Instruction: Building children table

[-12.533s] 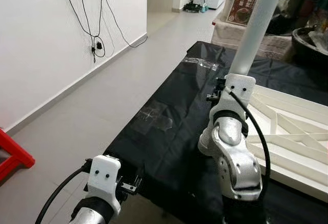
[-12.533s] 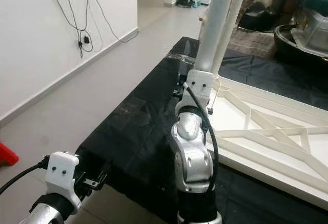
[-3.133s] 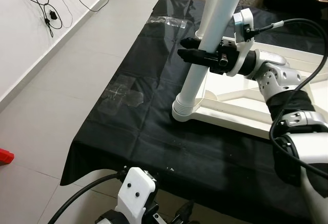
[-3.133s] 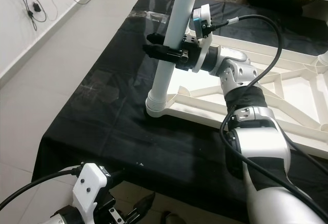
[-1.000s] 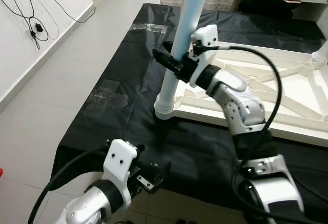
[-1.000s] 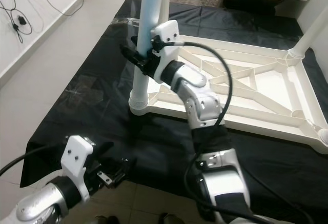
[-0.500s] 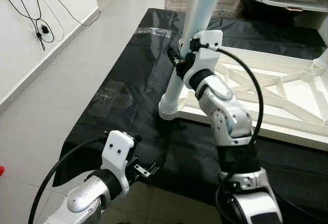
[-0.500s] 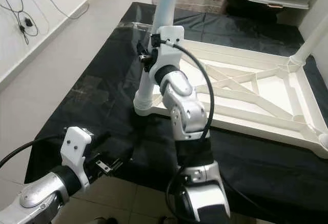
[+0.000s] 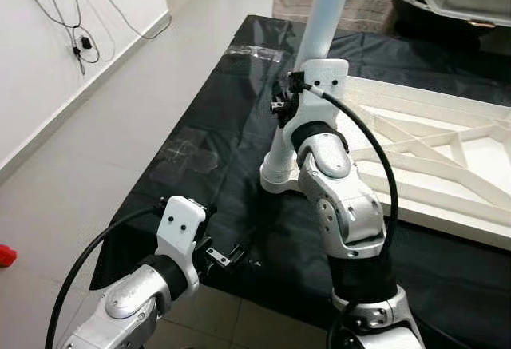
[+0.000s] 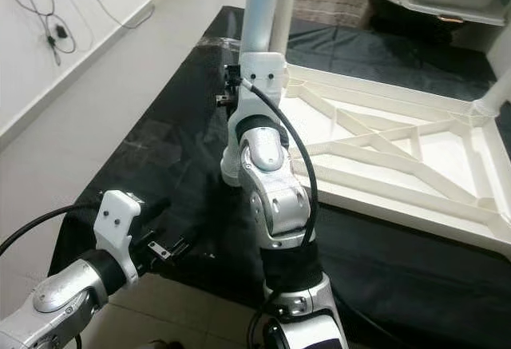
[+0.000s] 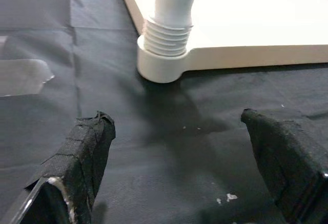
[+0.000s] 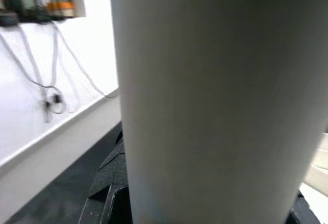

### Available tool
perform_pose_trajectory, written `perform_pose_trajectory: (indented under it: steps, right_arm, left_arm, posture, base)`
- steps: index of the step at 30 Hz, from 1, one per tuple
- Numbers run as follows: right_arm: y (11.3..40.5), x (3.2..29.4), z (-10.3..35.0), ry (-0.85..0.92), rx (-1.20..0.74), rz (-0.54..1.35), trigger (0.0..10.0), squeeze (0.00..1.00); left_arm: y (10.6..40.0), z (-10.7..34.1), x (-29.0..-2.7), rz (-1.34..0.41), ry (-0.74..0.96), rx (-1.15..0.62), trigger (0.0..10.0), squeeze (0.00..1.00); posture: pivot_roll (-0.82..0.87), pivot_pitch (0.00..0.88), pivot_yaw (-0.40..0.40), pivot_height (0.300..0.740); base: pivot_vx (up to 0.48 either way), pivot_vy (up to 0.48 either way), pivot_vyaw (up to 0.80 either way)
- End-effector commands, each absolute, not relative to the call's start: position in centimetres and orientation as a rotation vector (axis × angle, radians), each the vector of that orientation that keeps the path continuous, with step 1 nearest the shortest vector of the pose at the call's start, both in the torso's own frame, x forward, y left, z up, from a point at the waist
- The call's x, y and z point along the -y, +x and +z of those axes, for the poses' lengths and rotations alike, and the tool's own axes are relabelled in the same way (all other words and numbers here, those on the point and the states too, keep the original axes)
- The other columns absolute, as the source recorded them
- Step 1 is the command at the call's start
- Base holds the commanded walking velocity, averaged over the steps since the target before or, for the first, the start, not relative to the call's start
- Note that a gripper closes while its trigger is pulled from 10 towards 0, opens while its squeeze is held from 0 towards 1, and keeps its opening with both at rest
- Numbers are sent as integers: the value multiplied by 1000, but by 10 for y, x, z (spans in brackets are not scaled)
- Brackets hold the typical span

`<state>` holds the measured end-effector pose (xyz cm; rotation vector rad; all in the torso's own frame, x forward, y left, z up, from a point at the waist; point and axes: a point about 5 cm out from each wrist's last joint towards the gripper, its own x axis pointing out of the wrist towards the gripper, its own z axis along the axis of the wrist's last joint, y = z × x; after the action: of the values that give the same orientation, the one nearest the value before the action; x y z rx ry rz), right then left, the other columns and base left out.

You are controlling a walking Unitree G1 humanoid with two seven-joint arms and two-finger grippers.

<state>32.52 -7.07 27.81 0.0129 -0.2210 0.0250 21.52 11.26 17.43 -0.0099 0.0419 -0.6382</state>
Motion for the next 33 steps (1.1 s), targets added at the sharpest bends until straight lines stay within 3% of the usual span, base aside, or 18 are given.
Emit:
perform_pose_trajectory:
  steps: [1, 11, 16, 17, 21, 28, 29, 33]
  right_arm:
    - [321, 70, 247, 41, 78, -89, 10000, 0]
    - [311, 63, 236, 85, -42, -233, 10000, 0]
    - [312, 46, 263, 297, 94, 36, 10000, 0]
    - [311, 44, 270, 337, 127, 92, 10000, 0]
    - [311, 43, 284, 405, 182, 219, 10000, 0]
    - [308, 39, 299, 469, 213, 468, 10000, 0]
    - [307, 38, 299, 475, 206, 516, 10000, 0]
    - [303, 35, 297, 472, 203, 618, 10000, 0]
  left_arm:
    - [215, 171, -114, -642, 0, -54, 10000, 0]
    - [216, 170, -114, -645, 5, -48, 10000, 0]
    - [221, 172, -117, -612, 14, -43, 10000, 0]
    - [222, 173, -118, -602, 12, -41, 10000, 996]
    - [232, 184, -124, -533, 63, 21, 10000, 1000]
    - [261, 211, -125, -461, 217, 117, 10000, 1000]
    - [267, 211, -123, -477, 242, 107, 10000, 0]
    - [281, 205, -117, -510, 281, 57, 10000, 0]
  posture:
    - [95, 158, -55, 740]
    - [96, 150, -54, 740]
    - [100, 143, -54, 740]
    - [100, 143, -54, 740]
    - [100, 134, -52, 740]
    - [100, 124, -51, 740]
    - [102, 119, -51, 740]
    - [99, 114, -46, 740]
  base:
    - [0, 0, 0]
    - [0, 0, 0]
    - [0, 0, 0]
    - [0, 0, 0]
    - [0, 0, 0]
    - [0, 0, 0]
    - [0, 0, 0]
    - [0, 0, 0]
